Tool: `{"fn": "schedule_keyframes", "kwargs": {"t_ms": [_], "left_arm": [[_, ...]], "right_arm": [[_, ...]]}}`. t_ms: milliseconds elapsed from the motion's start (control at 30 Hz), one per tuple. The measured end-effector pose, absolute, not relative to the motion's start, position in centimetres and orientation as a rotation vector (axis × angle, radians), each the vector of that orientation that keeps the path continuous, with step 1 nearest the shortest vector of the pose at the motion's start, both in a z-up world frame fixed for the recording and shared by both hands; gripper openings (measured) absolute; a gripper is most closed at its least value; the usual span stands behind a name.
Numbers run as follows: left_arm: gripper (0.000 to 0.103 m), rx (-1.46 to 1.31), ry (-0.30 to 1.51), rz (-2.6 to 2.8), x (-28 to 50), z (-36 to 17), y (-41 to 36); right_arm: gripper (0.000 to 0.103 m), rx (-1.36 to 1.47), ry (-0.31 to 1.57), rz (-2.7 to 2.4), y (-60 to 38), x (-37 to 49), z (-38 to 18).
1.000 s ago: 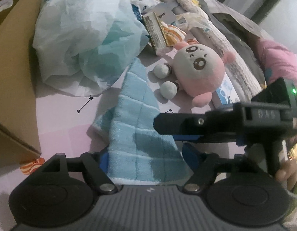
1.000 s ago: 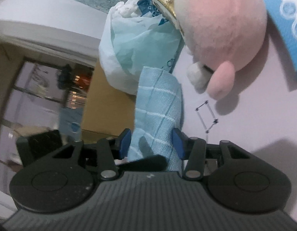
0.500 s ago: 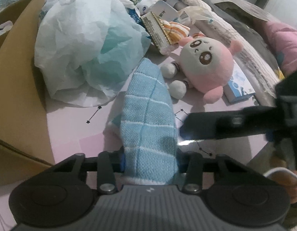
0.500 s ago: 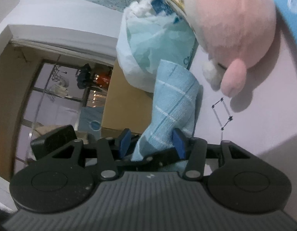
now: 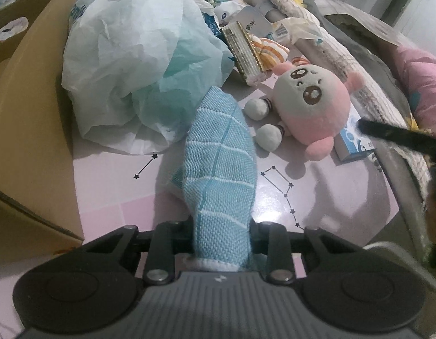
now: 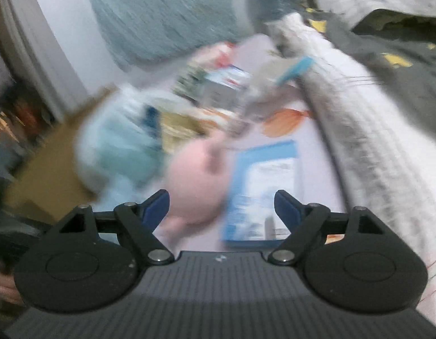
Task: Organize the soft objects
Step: 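Grasp the blue bandage box with the right gripper while the left holds the towel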
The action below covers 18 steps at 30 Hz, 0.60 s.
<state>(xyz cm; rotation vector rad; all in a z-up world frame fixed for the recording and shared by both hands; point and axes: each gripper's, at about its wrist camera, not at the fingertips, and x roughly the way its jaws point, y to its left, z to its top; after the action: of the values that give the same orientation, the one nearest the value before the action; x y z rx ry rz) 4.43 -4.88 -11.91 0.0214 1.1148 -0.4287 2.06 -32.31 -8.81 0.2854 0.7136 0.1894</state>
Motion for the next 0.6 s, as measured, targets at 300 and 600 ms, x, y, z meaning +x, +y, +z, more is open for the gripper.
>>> {"fn": "schedule_keyframes", "kwargs": {"t_ms": [300,600], "left_arm": [[0.029,0.013,1.113,-0.428,4.6,-11.9,-4.8],[0.029,0.028,1.108,-0.427,4.4,-11.9,-5.0]], "right_arm": [[0.075,0.168,0.812,0.115,-31.4,3.5,-11.1],[0.079,0.101,0.909,0.121,-30.1,0.5,-10.4]]}}
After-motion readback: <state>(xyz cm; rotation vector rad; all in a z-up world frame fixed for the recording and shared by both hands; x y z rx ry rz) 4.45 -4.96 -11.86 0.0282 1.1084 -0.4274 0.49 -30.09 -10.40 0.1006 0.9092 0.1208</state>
